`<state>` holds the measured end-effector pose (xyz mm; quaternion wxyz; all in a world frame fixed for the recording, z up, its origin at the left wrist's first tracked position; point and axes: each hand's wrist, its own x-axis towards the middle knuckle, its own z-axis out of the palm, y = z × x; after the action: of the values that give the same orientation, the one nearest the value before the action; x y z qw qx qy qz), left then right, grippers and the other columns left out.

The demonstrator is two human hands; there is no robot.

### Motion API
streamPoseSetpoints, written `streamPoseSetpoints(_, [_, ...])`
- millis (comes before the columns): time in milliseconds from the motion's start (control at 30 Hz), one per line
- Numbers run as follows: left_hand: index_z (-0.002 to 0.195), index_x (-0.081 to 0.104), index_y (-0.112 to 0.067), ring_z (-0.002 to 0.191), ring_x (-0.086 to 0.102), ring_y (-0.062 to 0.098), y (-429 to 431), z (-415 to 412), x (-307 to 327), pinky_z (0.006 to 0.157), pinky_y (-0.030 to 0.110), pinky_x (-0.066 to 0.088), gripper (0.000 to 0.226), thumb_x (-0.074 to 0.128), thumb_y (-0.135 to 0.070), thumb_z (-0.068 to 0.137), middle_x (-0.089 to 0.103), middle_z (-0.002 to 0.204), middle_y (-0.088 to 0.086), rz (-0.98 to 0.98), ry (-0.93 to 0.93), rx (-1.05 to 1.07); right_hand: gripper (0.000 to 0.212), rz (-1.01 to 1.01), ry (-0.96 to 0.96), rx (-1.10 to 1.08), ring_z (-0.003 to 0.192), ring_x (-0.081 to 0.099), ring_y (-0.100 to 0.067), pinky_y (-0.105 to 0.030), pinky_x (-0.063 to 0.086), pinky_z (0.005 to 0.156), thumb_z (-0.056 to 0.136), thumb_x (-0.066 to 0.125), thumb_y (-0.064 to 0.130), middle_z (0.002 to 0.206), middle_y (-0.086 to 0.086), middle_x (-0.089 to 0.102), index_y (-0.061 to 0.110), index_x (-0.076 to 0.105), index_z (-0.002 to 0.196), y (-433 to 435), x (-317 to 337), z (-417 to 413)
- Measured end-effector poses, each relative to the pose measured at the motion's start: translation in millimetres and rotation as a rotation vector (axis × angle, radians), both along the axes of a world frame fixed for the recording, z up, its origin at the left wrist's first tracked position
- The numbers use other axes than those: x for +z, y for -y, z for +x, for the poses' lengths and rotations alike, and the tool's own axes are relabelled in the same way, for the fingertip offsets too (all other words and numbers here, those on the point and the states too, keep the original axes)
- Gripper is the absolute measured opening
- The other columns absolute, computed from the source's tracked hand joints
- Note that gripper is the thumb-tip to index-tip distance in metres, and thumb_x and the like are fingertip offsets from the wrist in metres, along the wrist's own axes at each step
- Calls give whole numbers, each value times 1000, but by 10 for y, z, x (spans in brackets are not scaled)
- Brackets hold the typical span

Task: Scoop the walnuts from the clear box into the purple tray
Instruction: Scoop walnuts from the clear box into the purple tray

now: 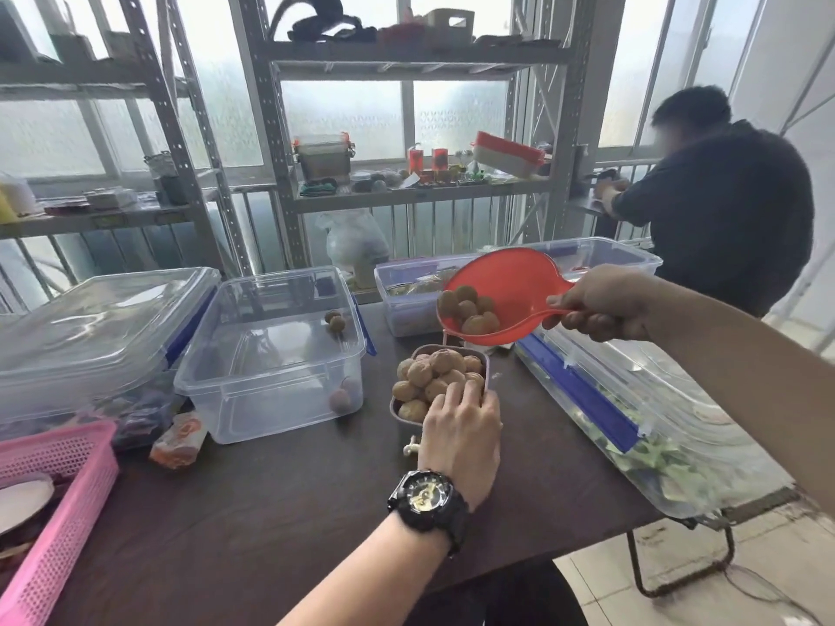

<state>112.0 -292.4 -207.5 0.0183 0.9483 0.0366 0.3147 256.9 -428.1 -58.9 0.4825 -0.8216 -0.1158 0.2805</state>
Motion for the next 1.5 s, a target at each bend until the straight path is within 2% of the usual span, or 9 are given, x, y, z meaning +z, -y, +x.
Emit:
streamPoseSetpoints(133, [85,64,-23,89,57,18,-238,-173,-29,77,33,51,14,68,-36,80,61,97,-6,1,114,-131,34,-15,57,-46,28,30,-5,-14,24,26,99,49,19,42,-1,46,-9,65,87,47,-31,78])
streamPoseSetpoints(367, [93,67,-28,91,57,13,-991,-464,-201,80,32,46,26,44,-38,99,60,99,-14,-135,64,-267,35,-36,74,-58,27,30,-5,-13,24,26,99,50,20,41,-1,47,-9,66,88,64,-165,238])
streamPoseSetpoints(500, [104,72,-24,97,60,12,-1251,-428,-231,82,26,46,29,54,-46,96,64,105,-10,-49,53,-297,35,-40,88,-65,29,32,-6,-13,25,28,97,53,20,43,-2,49,-10,67,86,71,-229,335])
streamPoseSetpoints(767, [92,75,-17,92,62,13,-1182,-379,-333,79,27,49,39,61,-53,90,67,99,-6,-5,185,-317,34,-24,70,-57,31,35,-7,-13,27,27,95,57,18,47,-6,50,-12,68,84,12,-268,412])
streamPoseSetpoints(1100, [74,63,-18,79,55,17,-662,-173,-286,75,29,47,52,53,-66,89,59,84,-6,-12,232,-146,31,-34,102,-33,31,36,-7,-14,28,27,96,56,16,47,-6,49,-13,66,91,-117,-265,389])
streamPoseSetpoints(1233, [95,61,-21,97,54,15,-798,-19,-199,84,31,44,40,38,-53,99,57,101,-8,-388,415,-247,31,-39,109,-44,31,38,-7,-14,29,28,95,57,17,46,-6,51,-11,66,89,-182,-279,443])
streamPoseSetpoints(1300, [109,61,-18,108,54,12,-934,169,-48,92,25,41,51,25,-54,101,57,110,-5,-649,507,-238,31,-36,108,-48,32,39,-7,-13,30,29,95,58,18,45,-5,51,-10,67,87,-216,-300,483])
streamPoseSetpoints(1400, [127,56,-21,121,48,-6,-1054,491,162,99,6,30,71,16,-69,94,57,126,-8,-905,424,-277,31,-35,112,-45,33,40,-8,-13,31,30,94,59,19,47,-6,52,-8,68,83,-289,-334,526])
streamPoseSetpoints(1500, [136,52,-28,133,44,-4,-1148,732,201,101,11,30,93,19,-90,75,53,142,-10,-1192,276,-358,31,-62,149,-39,33,39,-8,-14,29,29,95,58,19,47,-7,53,-7,66,80,-375,-358,552])
